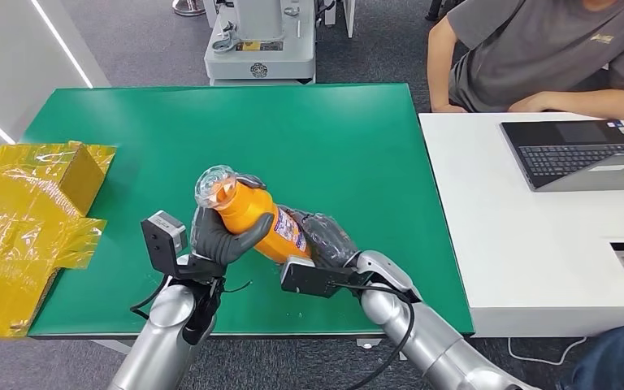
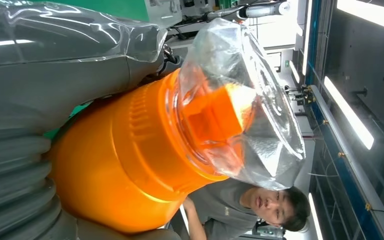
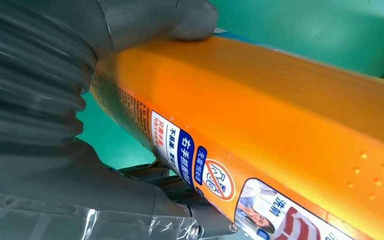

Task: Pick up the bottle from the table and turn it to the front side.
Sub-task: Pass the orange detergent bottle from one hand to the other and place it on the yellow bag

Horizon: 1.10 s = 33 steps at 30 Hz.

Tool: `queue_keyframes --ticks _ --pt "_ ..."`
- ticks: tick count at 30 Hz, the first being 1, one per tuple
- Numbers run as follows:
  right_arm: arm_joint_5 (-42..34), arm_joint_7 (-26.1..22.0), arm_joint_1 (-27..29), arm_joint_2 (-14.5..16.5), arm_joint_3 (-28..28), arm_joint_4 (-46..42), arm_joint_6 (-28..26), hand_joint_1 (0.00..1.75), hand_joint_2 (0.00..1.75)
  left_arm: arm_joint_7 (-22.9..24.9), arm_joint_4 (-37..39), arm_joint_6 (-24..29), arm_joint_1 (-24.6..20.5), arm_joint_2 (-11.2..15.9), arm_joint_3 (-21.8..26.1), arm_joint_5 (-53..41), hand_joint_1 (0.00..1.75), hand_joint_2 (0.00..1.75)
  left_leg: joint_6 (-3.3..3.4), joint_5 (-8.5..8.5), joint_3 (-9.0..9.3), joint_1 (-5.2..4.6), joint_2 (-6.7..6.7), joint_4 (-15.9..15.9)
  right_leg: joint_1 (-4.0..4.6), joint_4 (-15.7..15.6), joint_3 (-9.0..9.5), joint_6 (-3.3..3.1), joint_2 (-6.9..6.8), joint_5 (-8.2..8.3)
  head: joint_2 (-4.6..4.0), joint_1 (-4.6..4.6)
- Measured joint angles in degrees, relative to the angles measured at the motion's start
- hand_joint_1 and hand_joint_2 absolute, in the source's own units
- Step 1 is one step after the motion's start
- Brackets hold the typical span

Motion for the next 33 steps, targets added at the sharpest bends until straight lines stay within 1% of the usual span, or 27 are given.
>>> queue_keyframes --ticks 10,14,18,19,22,23,29,33 --pt "0.4 0.0 0.2 -0.1 0.0 -0.1 -0.3 1.73 1.75 -0.1 0.5 -0.5 0.0 -0.1 0.0 -0.3 1.75 1.75 0.00 0.00 0.00 0.00 0.00 0.0 0.00 0.0 0.00 0.00 0.00 0.00 0.00 0.00" --pt "0.7 0.1 0.2 -0.1 -0.1 -0.1 -0.4 1.45 1.75 -0.2 0.9 -0.5 -0.2 -0.3 0.1 -0.1 1.75 1.75 0.00 0.00 0.00 0.00 0.00 0.0 0.00 0.0 0.00 0.00 0.00 0.00 0.00 0.00" --pt "1.0 0.3 0.2 -0.1 -0.2 -0.1 -1.0 1.45 1.75 -0.2 1.1 -0.4 -0.2 -0.3 0.1 0.2 1.75 1.75 0.00 0.00 0.00 0.00 0.00 0.0 0.00 0.0 0.00 0.00 0.00 0.00 0.00 0.00" --pt "1.0 0.3 0.2 -0.1 -0.2 -0.1 -1.1 1.28 1.75 -0.2 1.1 -0.4 -0.2 -0.3 0.1 0.2 1.75 1.75 0.00 0.00 0.00 0.00 0.00 0.0 0.00 0.0 0.00 0.00 -0.01 0.00 0.00 0.00" --pt "1.0 0.4 0.2 -0.1 -0.2 -0.1 -1.2 0.20 1.75 -0.2 1.2 -0.4 -0.2 -0.3 0.1 0.2 1.75 1.75 0.00 0.00 -0.01 0.00 0.00 0.0 0.00 0.0 0.00 0.00 -0.01 0.00 0.00 0.00" --pt "1.1 0.5 0.2 -0.1 -0.2 -0.1 -1.4 0.00 1.75 -0.2 1.2 -0.3 -0.2 -0.3 0.1 0.2 1.75 1.75 0.00 0.00 -0.01 0.00 0.00 0.0 0.00 0.0 0.01 0.00 -0.01 0.00 0.00 0.00" --pt "1.0 0.8 0.5 0.0 -0.1 -1.0 -4.0 0.00 1.75 -0.2 1.7 0.2 -0.1 -0.4 0.2 0.4 1.75 1.75 0.00 0.00 -0.01 0.00 -0.01 0.0 0.00 0.0 0.01 0.00 -0.01 0.00 0.00 0.00" --pt "0.0 1.5 1.7 0.0 -0.6 -3.4 -5.9 0.00 1.75 -0.4 1.7 0.6 -0.1 -0.4 0.4 0.4 1.75 1.75 0.00 0.00 -0.01 0.00 -0.01 0.0 0.00 0.0 0.00 0.00 -0.01 0.00 0.00 0.00"
